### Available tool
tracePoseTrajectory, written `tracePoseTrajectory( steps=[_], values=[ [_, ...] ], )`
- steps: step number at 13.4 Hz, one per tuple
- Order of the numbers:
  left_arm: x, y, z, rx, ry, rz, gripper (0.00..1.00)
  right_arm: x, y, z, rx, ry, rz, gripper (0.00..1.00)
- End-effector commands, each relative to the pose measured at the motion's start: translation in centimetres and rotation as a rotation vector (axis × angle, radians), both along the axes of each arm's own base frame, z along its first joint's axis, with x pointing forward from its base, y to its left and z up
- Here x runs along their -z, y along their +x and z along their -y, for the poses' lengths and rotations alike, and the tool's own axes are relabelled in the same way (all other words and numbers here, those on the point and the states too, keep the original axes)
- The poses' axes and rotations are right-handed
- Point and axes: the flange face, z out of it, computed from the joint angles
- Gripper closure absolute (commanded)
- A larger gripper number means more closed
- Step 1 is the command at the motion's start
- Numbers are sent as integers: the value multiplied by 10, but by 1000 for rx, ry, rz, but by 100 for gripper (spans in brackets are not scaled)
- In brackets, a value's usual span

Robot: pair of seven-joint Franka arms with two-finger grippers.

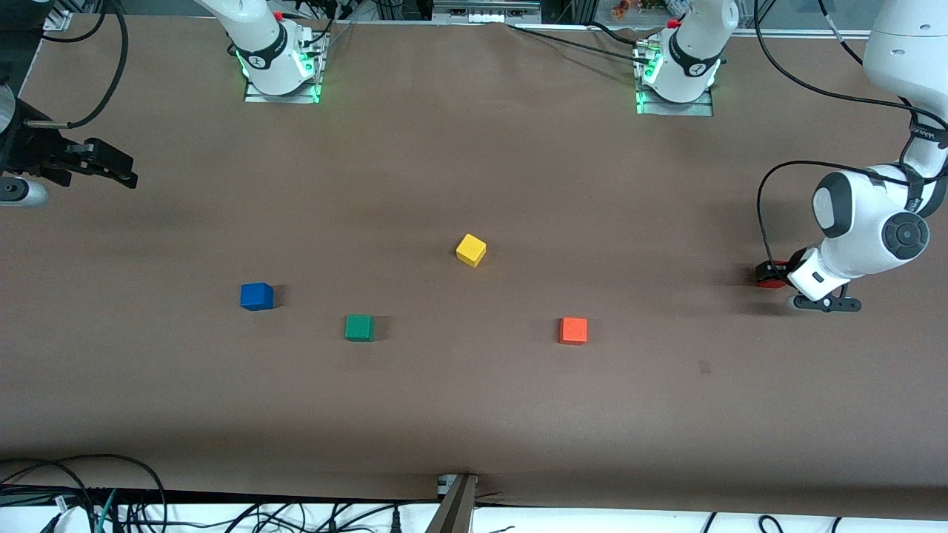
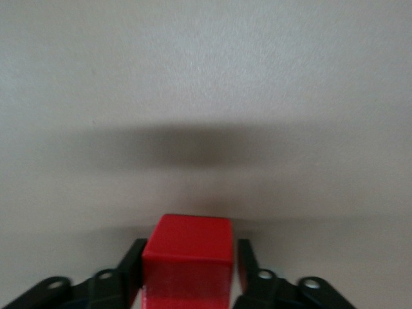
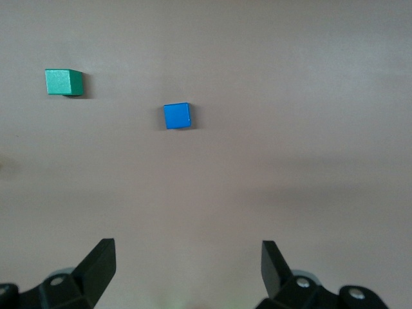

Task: Pass red block to right arm, stack on blue
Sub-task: 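Close the left gripper on the red cube, then lift the red cube and carry it toward the table middle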

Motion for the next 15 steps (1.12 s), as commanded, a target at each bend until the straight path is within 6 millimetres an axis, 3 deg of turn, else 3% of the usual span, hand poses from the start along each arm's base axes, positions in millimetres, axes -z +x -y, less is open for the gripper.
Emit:
tracePoseTrajectory(
  steps=[1,3,5,10,13,15],
  values=[
    [5,-6,-3,23,-2,-9,62,-4,2,3,3,-15,8,0],
    [5,-6,-3,26,-1,-12,73,-4,2,3,5,-15,8,0],
    [-3,-4,0,30,-4,-29,78,-4,2,3,5,-15,8,0],
    [-97,42,10,236,-5,35,81,-4,2,3,3,-15,8,0],
    [-144,76,52,473,-76,153,80,-4,2,3,5,-15,8,0],
    [-159,85,71,569,-175,221,80,-4,2,3,3,-15,8,0]
  ],
)
